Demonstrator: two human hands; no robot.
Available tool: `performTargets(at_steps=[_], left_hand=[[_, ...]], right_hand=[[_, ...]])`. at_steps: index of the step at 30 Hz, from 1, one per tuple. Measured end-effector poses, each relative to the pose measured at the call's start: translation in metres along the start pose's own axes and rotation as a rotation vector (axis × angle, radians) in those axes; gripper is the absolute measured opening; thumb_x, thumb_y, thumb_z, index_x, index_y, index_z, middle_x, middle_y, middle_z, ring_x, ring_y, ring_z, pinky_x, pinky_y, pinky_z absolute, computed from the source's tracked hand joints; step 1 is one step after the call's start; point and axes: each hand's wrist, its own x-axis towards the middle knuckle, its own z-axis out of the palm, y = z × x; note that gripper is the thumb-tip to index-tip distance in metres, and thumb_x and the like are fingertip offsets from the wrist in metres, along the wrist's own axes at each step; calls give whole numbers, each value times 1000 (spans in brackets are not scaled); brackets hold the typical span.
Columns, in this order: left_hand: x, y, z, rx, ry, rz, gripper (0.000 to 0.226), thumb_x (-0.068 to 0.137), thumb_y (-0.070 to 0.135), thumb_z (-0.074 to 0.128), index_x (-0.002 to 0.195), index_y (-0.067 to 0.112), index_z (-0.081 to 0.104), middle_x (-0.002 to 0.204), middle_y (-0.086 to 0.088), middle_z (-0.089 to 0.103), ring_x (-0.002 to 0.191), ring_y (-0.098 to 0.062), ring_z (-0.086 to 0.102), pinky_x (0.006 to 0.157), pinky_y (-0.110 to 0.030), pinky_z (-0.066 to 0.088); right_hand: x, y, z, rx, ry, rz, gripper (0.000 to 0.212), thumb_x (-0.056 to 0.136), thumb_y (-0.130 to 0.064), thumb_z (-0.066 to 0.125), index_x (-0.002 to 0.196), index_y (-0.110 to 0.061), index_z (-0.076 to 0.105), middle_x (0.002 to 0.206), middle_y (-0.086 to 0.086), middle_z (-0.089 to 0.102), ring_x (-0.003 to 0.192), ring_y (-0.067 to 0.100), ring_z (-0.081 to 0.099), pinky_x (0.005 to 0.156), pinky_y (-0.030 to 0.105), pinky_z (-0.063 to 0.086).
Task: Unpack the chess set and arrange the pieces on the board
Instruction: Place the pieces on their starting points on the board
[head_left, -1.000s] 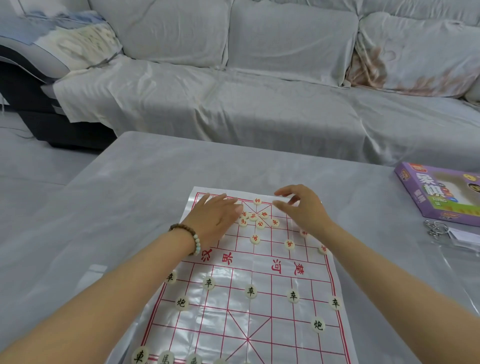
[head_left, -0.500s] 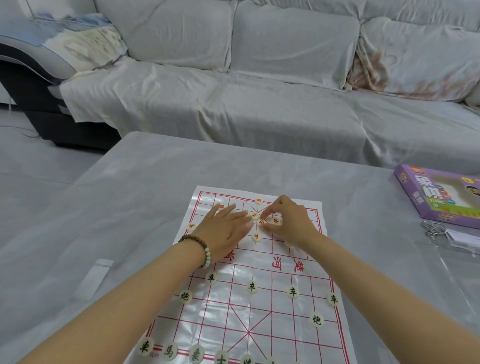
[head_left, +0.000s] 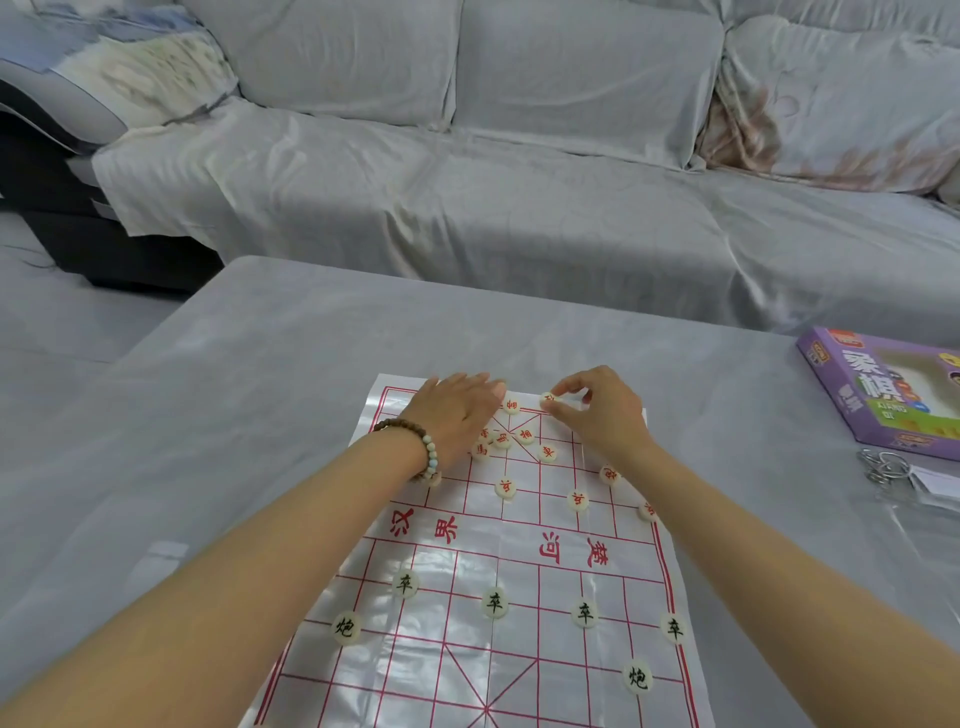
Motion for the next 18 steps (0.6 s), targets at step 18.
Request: performTargets(at_steps=[18], left_hand=[[4, 3, 8, 79, -62, 21, 48, 101, 35, 6, 146, 28, 21, 155, 2, 16, 143, -16, 12, 116, -37, 4]], right_hand=[[3, 10, 7, 1, -109, -43, 20, 81, -36, 69, 98, -27, 71, 102, -7, 62, 87, 8, 49, 95, 41, 43]])
